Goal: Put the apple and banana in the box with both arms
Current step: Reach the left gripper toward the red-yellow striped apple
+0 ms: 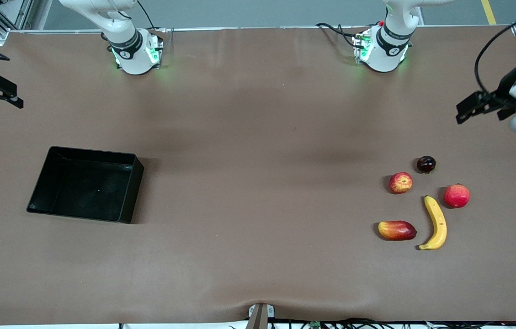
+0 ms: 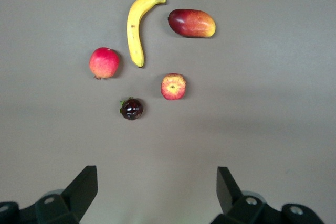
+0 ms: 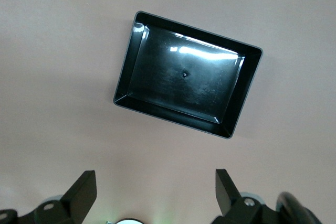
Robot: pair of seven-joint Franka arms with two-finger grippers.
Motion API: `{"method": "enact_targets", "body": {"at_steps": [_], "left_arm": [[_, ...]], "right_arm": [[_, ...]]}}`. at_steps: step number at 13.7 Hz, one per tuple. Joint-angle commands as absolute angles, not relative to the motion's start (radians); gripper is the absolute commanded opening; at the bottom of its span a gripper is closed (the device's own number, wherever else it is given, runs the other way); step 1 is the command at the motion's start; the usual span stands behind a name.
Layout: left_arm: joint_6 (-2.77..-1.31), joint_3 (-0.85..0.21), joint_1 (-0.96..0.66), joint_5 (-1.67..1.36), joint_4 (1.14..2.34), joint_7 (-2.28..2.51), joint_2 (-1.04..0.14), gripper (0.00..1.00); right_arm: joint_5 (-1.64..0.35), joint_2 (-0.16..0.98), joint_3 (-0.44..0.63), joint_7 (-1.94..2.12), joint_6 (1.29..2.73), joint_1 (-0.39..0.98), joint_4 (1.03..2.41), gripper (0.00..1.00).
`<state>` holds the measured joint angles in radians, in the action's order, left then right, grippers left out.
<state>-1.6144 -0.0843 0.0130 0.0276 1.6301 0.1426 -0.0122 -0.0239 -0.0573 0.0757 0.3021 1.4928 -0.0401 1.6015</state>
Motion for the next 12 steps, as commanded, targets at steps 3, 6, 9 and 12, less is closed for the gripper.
{"method": "enact_targets", "body": {"at_steps": [3, 6, 9, 12], "left_arm": [[-1.875, -0.083, 0.046, 0.046, 1.813, 0.132, -0.086, 1.00], [-2.124, -0.083, 0.048, 0.046, 2.009, 0.130, -0.101, 1.00], [-2.227, -0.083, 0.045, 0.048, 2.051, 0.114, -0.193, 1.00], [-2.336, -0.083, 0.044, 0.048, 2.059, 0.065, -0.293, 1.00]], "right_arm": [[-0.034, 0.096, 0.069, 0.325, 1.494, -0.115, 1.514, 1.00], [-0.035, 0.191, 0.069, 0.324, 1.552, -0.163, 1.513, 1.00], [-0.026, 0.294, 0.071, 0.324, 1.585, -0.181, 1.513, 1.00], [-0.026, 0.386, 0.071, 0.325, 1.658, -0.231, 1.525, 1.00]]}}
